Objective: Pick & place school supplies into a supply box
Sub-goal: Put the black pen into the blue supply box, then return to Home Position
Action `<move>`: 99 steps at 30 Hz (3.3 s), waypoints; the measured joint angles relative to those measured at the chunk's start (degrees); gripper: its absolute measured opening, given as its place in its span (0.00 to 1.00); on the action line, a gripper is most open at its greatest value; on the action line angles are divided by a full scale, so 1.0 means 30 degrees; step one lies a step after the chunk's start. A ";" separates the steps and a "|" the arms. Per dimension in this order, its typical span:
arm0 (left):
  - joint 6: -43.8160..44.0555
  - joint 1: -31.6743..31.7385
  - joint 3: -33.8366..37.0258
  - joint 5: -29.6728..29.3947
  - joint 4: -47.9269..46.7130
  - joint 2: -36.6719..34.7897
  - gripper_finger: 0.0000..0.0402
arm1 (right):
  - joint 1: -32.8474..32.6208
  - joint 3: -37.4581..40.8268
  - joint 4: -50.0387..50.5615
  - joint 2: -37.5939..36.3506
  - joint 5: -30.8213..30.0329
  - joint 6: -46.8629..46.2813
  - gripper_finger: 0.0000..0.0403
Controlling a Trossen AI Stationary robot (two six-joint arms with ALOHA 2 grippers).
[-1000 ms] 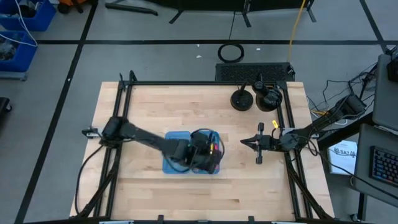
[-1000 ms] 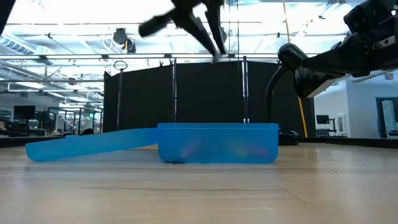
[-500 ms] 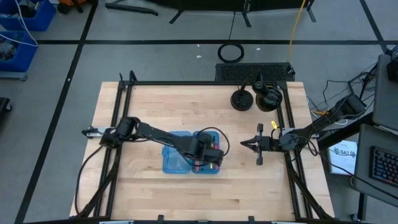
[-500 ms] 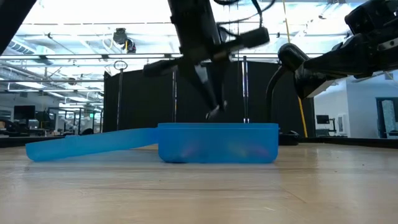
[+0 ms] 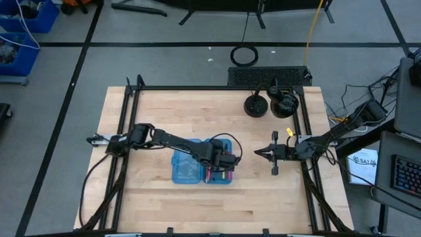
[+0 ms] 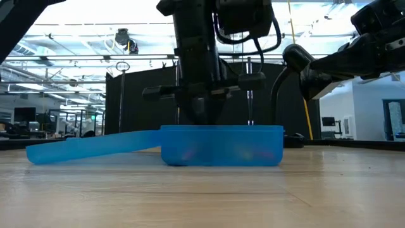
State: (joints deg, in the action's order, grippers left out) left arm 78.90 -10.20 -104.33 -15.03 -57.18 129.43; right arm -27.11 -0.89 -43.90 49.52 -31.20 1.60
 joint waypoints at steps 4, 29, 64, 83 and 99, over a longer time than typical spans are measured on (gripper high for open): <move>-0.0642 -0.0006 0.0000 0.0028 0.0168 -0.0015 0.17 | 0.0000 0.0000 0.0014 0.0000 0.0000 -0.0136 0.01; -2.0839 -0.5789 -0.0219 -0.5657 -0.2172 -0.6417 0.31 | 0.0000 0.0000 0.0609 0.0000 0.0159 -0.1379 0.01; -3.0942 -0.0018 1.8953 0.2218 1.5601 -2.5199 0.01 | 0.5049 -0.5683 1.0987 -0.7202 0.7322 0.1152 0.00; -2.9446 0.0918 3.0996 0.5202 2.5270 -3.3166 0.00 | 0.5013 -0.0699 0.8380 -0.9005 0.3849 -0.1447 0.00; -2.9851 0.1344 3.4592 0.6168 2.2826 -3.7926 0.00 | 0.6342 -0.0809 0.8060 -1.0261 0.5843 0.1954 0.00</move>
State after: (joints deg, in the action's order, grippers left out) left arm -10.65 -6.17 -0.56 3.48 11.30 15.65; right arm -8.09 -3.31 -19.72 18.73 -13.67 7.46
